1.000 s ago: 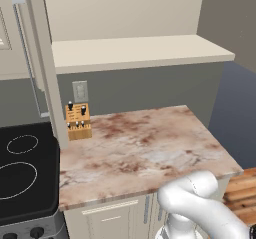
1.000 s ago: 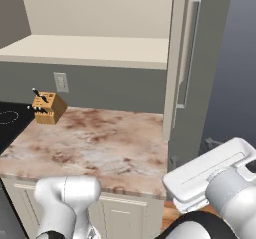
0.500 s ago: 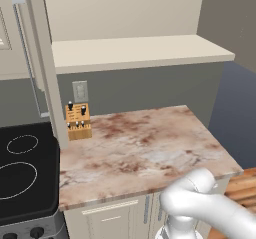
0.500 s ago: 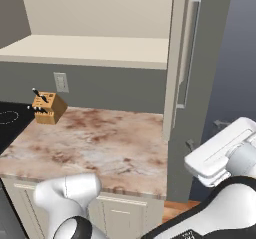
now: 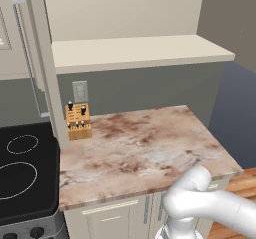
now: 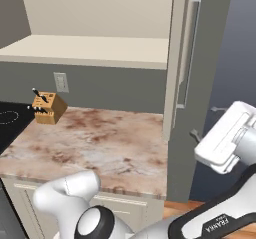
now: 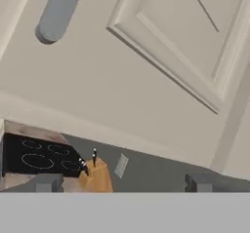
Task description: Close all open cabinet doors.
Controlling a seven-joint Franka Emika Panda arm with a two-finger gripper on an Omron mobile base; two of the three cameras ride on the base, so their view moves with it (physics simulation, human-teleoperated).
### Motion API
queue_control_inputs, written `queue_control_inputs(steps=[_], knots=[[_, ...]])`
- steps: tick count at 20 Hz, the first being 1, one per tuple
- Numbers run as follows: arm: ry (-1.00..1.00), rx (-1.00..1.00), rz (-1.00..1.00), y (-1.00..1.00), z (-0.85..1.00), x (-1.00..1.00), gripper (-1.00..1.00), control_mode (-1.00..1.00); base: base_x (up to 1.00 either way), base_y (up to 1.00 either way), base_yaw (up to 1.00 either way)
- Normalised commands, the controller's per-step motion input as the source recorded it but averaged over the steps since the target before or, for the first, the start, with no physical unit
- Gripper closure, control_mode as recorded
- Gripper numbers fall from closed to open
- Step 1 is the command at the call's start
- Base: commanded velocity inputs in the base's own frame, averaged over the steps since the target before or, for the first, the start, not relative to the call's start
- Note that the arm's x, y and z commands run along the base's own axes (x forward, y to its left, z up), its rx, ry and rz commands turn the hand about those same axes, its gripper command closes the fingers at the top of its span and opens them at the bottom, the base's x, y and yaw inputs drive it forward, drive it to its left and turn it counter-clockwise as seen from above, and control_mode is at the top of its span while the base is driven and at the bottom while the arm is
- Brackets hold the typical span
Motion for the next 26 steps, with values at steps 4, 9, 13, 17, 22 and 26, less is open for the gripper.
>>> queue_control_inputs(steps=[4, 9, 13, 17, 22, 26], knots=[[-0.11, 0.00, 0.15, 0.27, 0.22, 0.00, -1.00, -1.00, 0.00, 0.00, 0.00], [-0.09, 0.00, 0.09, 0.45, 0.26, 0.01, -1.00, -1.00, 0.00, 0.00, 0.00], [-0.09, 0.00, 0.04, 0.61, 0.27, 0.04, -1.00, -1.00, 0.00, 0.00, 0.00], [-0.13, -0.03, 0.00, 0.73, 0.25, 0.00, -1.00, -1.00, 0.00, 0.00, 0.00], [-0.17, -0.07, -0.04, 0.83, 0.17, -0.04, -1.00, -1.00, 0.00, 0.00, 0.00], [-0.16, -0.08, -0.08, 0.93, 0.12, -0.01, -1.00, -1.00, 0.00, 0.00, 0.00]])
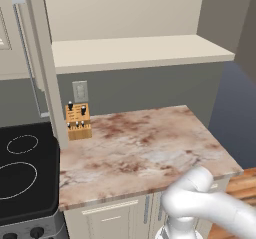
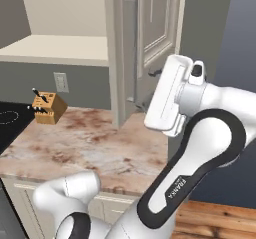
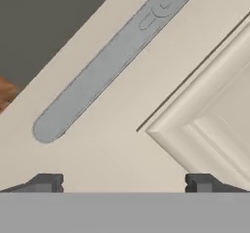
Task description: Close all open cabinet doors.
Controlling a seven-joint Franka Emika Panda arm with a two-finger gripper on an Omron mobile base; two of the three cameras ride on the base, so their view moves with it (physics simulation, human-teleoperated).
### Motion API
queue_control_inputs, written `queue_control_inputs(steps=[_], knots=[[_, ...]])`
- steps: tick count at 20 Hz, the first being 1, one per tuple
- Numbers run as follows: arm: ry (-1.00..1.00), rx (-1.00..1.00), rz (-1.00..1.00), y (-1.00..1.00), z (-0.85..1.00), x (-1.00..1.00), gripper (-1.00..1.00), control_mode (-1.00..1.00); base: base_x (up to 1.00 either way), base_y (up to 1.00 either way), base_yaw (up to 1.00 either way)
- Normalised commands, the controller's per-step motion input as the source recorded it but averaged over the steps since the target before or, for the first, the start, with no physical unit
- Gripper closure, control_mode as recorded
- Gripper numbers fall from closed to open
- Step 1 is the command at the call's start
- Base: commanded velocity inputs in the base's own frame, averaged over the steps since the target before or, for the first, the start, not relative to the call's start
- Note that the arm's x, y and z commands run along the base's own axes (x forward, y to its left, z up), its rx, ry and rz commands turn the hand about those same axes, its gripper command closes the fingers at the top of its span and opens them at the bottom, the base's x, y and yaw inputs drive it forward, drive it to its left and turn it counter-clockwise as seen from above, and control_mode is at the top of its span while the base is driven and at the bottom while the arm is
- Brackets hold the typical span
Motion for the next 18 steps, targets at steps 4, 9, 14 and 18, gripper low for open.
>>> queue_control_inputs(steps=[4, 9, 14, 18], knots=[[-0.11, -0.07, -0.13, 0.91, 0.06, 0.01, -1.00, -1.00, 0.00, 0.00, 0.00], [-0.05, -0.06, -0.20, 0.89, 0.00, 0.27, -1.00, -1.00, 0.00, 0.00, 0.00], [0.00, -0.03, -0.24, 0.79, 0.00, 0.53, -1.00, -1.00, 0.00, 0.00, 0.00], [0.00, -0.03, -0.24, 0.74, 0.00, 0.58, -1.00, -1.00, 0.00, 0.00, 0.00]])
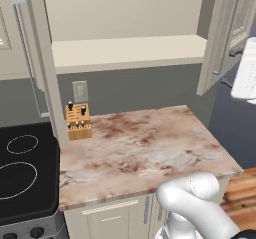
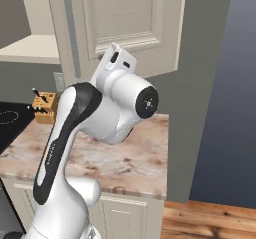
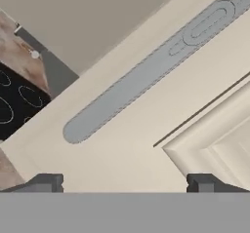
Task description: Close all open cabinet doors.
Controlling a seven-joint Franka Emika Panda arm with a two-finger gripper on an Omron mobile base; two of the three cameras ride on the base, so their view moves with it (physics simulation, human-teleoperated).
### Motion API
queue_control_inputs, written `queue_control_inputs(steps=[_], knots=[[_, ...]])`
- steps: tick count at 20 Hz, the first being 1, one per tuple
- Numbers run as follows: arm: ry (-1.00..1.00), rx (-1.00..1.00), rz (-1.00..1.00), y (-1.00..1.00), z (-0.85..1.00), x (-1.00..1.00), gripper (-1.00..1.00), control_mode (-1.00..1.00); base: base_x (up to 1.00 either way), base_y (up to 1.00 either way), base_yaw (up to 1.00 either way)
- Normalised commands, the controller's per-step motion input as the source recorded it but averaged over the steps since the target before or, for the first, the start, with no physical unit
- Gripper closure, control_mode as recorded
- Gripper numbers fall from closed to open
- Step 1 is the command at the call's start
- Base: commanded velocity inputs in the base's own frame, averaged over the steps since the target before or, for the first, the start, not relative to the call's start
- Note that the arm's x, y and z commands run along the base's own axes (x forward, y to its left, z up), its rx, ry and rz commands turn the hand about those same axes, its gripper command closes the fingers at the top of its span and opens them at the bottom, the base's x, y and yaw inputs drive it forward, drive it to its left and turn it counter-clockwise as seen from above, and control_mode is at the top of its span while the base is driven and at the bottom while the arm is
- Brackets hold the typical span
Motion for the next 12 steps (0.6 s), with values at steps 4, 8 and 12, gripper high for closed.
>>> queue_control_inputs(steps=[4, 8, 12], knots=[[0.00, -0.04, -0.23, 0.72, 0.00, 0.57, -1.00, -1.00, 0.00, 0.00, 0.00], [0.00, -0.03, -0.20, 0.60, 0.00, 0.56, -1.00, -1.00, 0.00, 0.00, 0.00], [0.00, 0.00, -0.13, 0.27, 0.01, 0.51, -1.00, -1.00, 0.00, 0.00, 0.00]])
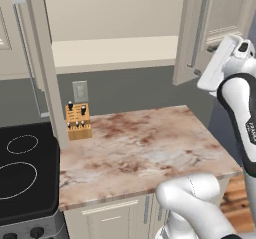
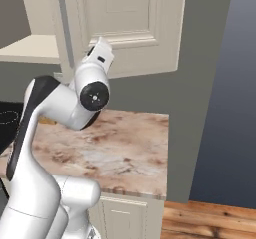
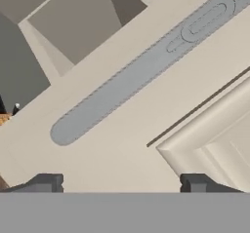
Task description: Close all open cabinet doors.
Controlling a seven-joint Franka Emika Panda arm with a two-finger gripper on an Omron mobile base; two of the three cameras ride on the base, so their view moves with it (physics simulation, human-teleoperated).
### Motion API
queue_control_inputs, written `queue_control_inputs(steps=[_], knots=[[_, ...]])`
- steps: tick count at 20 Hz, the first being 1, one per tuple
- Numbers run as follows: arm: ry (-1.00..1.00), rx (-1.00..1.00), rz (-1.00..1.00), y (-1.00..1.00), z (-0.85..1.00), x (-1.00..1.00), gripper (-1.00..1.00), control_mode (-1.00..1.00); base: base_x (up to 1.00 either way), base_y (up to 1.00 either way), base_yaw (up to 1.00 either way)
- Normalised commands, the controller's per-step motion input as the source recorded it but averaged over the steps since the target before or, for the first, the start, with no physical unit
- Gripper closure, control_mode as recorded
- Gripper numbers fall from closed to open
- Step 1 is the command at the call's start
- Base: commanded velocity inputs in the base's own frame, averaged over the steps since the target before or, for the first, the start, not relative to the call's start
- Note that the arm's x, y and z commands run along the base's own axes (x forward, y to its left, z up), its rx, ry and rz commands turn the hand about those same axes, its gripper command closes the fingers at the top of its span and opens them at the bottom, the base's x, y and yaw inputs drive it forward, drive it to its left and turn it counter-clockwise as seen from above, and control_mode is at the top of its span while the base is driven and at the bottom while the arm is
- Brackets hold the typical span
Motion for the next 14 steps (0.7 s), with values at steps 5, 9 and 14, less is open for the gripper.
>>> queue_control_inputs(steps=[5, 9, 14], knots=[[0.09, 0.01, -0.04, -0.03, 0.04, 0.46, -1.00, -1.00, 0.00, 0.00, 0.00], [0.16, 0.01, -0.05, 0.00, 0.01, 0.50, -1.00, -1.00, 0.00, 0.00, 0.00], [0.15, 0.00, -0.04, 0.00, 0.00, 0.55, -1.00, -1.00, 0.00, 0.00, 0.00]])
